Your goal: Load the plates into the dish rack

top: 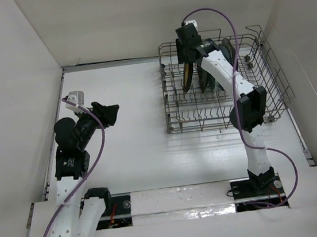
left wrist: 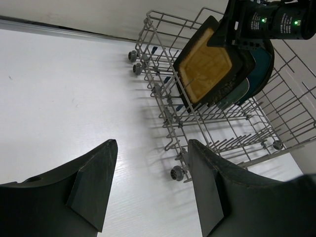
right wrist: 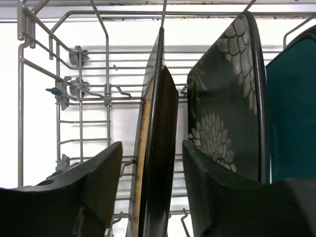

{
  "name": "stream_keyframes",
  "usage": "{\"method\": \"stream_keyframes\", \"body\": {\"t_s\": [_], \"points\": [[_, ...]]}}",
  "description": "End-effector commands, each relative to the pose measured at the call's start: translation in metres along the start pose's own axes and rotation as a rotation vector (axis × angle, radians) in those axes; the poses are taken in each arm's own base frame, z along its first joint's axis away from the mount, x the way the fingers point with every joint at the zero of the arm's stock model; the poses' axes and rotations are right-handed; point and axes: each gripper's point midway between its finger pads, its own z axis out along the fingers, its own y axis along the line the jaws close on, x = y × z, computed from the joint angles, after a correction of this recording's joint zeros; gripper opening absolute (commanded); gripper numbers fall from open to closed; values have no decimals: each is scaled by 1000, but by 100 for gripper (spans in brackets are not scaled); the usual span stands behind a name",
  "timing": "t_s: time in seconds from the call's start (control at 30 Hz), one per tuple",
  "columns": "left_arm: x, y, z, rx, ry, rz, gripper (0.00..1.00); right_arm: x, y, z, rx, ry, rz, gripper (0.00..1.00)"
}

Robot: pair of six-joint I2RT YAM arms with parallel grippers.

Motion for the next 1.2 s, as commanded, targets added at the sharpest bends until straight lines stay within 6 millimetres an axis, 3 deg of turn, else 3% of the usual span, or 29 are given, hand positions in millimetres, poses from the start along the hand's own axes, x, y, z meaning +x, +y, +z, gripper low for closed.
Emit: {"method": "stream_keyframes", "body": {"t_s": [0.0, 0.17, 0.2, 0.27, 0.3, 0.33, 0.37, 0.43, 0.47, 0.5, 0.53, 0.57, 0.6, 0.63, 0.67, 0.7, 0.73, 0.77, 0.8, 0.9, 0.93, 1.07, 1.17], "points": [[-7, -2, 2, 6, -27, 14, 56, -50, 1, -34, -59, -160, 45, 64], [-8, 1, 2, -8, -32, 13, 56, -80, 1, -73, -119, -249, 65, 80], [-9, 1, 1, -13, -34, 15, 56, -92, -2, -90, -138, -287, 79, 85], [-9, 3, 1, -23, -37, 16, 56, -96, -5, -105, -164, -308, 81, 91], [-10, 3, 1, -24, -39, 16, 56, -102, 1, -117, -202, -339, 86, 98], [-11, 2, 0, -20, -45, 19, 56, -115, -8, -144, -223, -391, 106, 100], [-13, 1, -1, -18, -52, 21, 56, -116, -6, -157, -248, -412, 105, 100], [-14, 1, -2, -20, -61, 21, 57, -104, 7, -170, -311, -434, 90, 100], [-16, 0, -3, -23, -67, 22, 58, -111, -2, -207, -350, -501, 108, 100], [-17, -1, -4, -20, -72, 23, 58, -92, 6, -203, -385, -498, 94, 100], [-18, -1, -4, -20, -75, 22, 59, -83, 15, -219, -429, -522, 92, 99], [-19, -3, -4, -11, -77, 24, 59, -88, 1, -261, -476, -604, 131, 99], [-20, -5, -4, -3, -81, 26, 59, -90, 2, -281, -532, -674, 160, 98], [-21, -8, -4, 14, -83, 25, 60, -56, 12, -273, -564, -632, 141, 98], [-23, -11, -5, 24, -88, 25, 60, -48, 10, -286, -596, -649, 174, 97], [-27, -14, -6, 36, -98, 28, 60, -54, -7, -327, -661, -755, 225, 97], [-30, -19, -8, 54, -105, 23, 60, -30, -5, -320, -678, -736, 215, 97], [-34, -22, -9, 61, -113, 24, 60, -22, -10, -329, -700, -748, 240, 97], [-42, -27, -12, 72, -133, 30, 60, -22, -31, -352, -709, -811, 294, 97], [-56, -39, -19, 96, -166, 21, 60, 6, -47, -348, -687, -789, 336, 98], [-58, -43, -21, 109, -172, 20, 60, 9, -60, -358, -681, -815, 359, 98], [-58, -47, -29, 125, -187, 17, 59, 33, -79, -339, -590, -790, 417, 98], [-49, -39, -27, 99, -171, 5, 60, 39, -75, -329, -577, -759, 406, 99]]}}
